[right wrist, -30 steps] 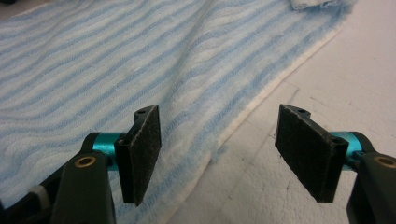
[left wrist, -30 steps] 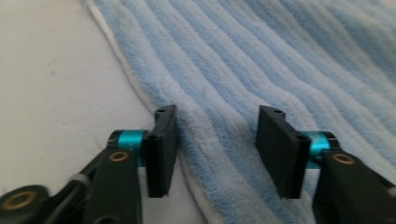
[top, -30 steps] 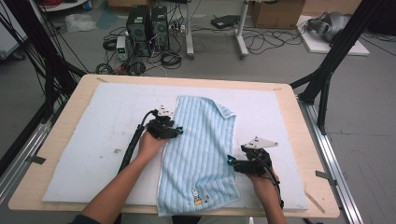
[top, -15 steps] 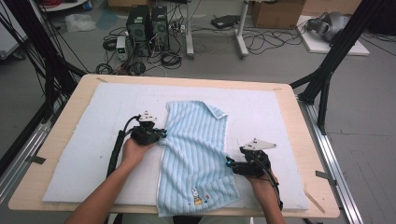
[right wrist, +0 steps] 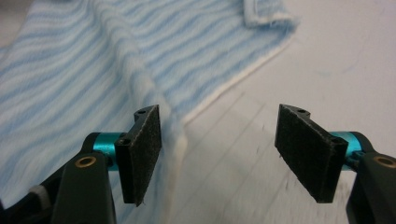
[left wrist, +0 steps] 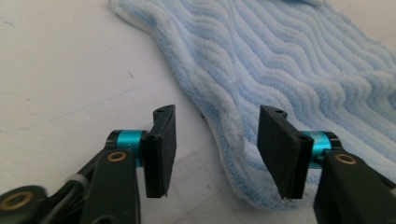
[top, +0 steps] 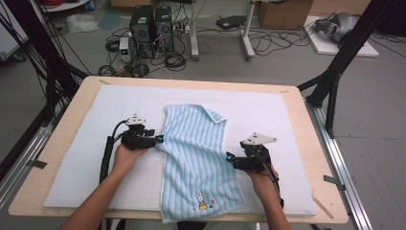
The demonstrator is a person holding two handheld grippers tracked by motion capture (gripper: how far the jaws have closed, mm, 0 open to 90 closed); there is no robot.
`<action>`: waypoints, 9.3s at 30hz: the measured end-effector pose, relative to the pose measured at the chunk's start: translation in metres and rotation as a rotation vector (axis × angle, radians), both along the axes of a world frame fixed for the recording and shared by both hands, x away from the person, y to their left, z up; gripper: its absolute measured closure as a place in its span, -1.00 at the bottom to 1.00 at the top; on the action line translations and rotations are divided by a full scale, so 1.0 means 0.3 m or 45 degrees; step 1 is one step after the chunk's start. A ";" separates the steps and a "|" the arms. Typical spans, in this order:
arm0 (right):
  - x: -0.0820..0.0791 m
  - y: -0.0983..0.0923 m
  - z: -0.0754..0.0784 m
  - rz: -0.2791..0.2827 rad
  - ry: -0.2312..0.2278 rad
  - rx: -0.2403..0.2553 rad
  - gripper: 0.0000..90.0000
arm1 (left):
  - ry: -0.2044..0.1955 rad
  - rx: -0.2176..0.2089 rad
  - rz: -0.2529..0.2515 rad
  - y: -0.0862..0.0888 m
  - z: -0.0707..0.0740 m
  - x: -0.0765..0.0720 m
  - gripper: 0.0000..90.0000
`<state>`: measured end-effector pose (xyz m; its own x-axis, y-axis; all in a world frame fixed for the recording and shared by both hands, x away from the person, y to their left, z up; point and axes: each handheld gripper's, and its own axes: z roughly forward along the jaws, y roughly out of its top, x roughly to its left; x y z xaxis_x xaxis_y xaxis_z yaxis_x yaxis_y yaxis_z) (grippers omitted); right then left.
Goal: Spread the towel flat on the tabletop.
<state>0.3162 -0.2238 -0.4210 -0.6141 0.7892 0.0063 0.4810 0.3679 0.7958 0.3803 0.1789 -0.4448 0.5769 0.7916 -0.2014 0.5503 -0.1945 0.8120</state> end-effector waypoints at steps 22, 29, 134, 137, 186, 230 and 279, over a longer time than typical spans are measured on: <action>0.388 0.229 -0.002 0.088 0.143 -0.169 -0.76 | -0.070 -0.124 -0.086 0.053 0.025 -0.018 -0.14; 0.444 0.238 -0.006 0.022 0.092 -0.248 -0.01 | -0.056 -0.123 -0.080 0.057 0.026 -0.021 -0.14; 0.036 -0.095 -0.010 -0.215 -0.031 -0.031 -0.34 | -0.009 -0.040 0.014 -0.158 0.019 0.171 -0.09; 0.036 -0.096 -0.011 -0.218 -0.032 -0.032 -0.34 | 0.014 -0.004 0.034 -0.190 0.021 0.215 -0.09; 0.258 0.007 -0.063 -0.168 0.092 0.073 0.32 | 0.022 -0.044 0.181 -0.112 0.032 0.309 -0.03; 0.364 0.073 -0.093 -0.294 -0.020 -0.100 0.31 | -0.005 0.091 0.124 -0.145 -0.017 0.312 0.19; -0.194 -0.019 -0.065 -0.064 -0.067 -0.053 -0.15 | -0.026 0.059 -0.273 -0.124 -0.021 -0.312 0.16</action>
